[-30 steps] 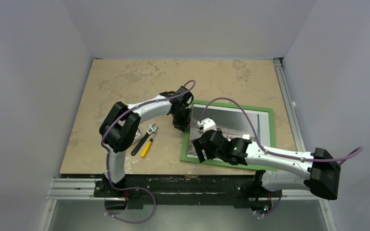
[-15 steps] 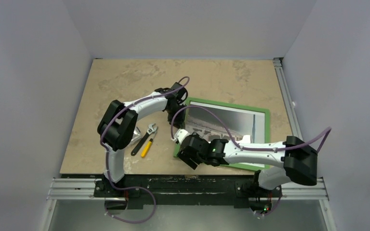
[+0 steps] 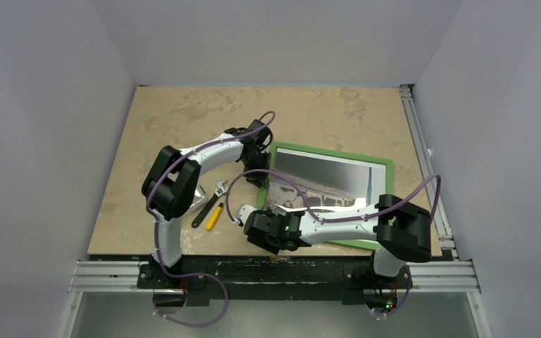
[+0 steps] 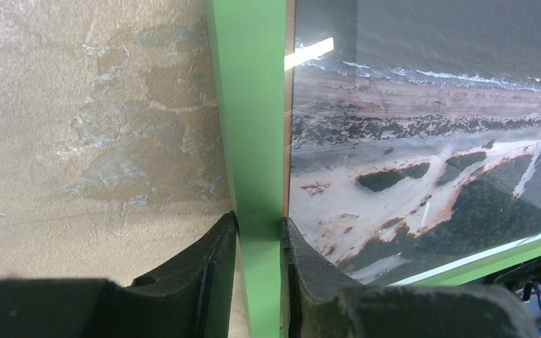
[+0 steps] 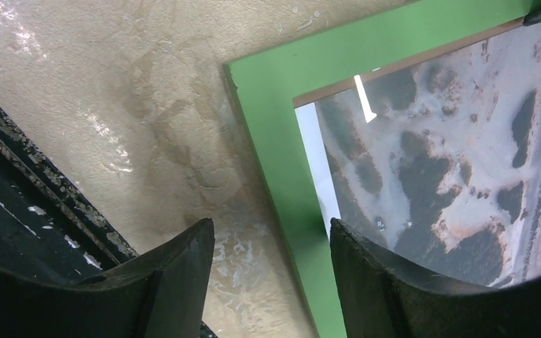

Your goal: Take the photo out of the frame

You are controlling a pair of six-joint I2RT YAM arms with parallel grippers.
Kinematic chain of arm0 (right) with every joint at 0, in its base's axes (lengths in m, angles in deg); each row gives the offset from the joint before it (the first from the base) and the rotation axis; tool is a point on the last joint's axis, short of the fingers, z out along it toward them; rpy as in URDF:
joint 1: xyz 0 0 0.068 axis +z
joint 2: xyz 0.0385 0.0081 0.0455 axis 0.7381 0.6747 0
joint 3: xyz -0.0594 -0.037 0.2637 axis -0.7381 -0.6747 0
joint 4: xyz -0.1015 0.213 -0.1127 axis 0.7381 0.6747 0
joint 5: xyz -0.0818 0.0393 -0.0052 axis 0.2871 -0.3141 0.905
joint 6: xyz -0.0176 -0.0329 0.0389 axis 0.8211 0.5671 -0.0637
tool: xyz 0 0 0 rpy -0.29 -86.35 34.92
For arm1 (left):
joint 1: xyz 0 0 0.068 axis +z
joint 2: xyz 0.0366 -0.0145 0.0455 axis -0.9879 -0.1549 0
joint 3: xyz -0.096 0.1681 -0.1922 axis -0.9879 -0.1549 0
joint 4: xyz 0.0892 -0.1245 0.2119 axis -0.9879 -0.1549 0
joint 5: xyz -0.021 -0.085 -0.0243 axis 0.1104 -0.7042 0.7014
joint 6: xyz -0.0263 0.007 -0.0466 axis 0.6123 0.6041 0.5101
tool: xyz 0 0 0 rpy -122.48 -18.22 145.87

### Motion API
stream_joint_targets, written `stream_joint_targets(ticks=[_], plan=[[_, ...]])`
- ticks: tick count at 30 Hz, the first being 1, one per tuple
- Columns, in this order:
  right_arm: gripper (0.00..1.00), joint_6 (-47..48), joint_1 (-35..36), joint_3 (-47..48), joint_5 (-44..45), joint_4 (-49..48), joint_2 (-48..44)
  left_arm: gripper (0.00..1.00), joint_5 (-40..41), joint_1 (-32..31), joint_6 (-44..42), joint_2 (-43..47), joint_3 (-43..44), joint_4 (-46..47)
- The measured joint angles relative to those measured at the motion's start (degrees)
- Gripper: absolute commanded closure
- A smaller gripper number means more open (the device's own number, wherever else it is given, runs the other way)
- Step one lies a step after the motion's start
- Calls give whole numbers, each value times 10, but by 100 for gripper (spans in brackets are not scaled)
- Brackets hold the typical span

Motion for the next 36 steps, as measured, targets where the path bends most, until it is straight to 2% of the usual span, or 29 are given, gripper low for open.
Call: stream_joint_targets(ticks=[5,9,13,20,22,27,32,33,36], plan=[[41,9,0,-3,-1,-8,0,100,-3,1,0,0,0,0],[47,19,-1,-11,-1,-18,0,100,-5,2,0,0,0,0],[66,27,-7,-14,-2,-29,1,100,-6,2,-1,0,0,-2],[92,42,-16,-15,5,-40,4,98,-6,5,-4,5,-3,0],[99,47,-16,-15,6,-49,4,84,-9,10,-4,11,-8,1],[100,52,-15,-31,14,-83,-16,55,-51,46,12,54,-45,29],[100,60,-13,-65,-2,-91,-54,30,-142,128,47,179,-97,95],[100,61,-13,-68,-4,-92,-57,20,-153,141,51,205,-106,105],[100,65,-13,-71,-7,-96,-62,14,-191,174,62,285,-127,127]])
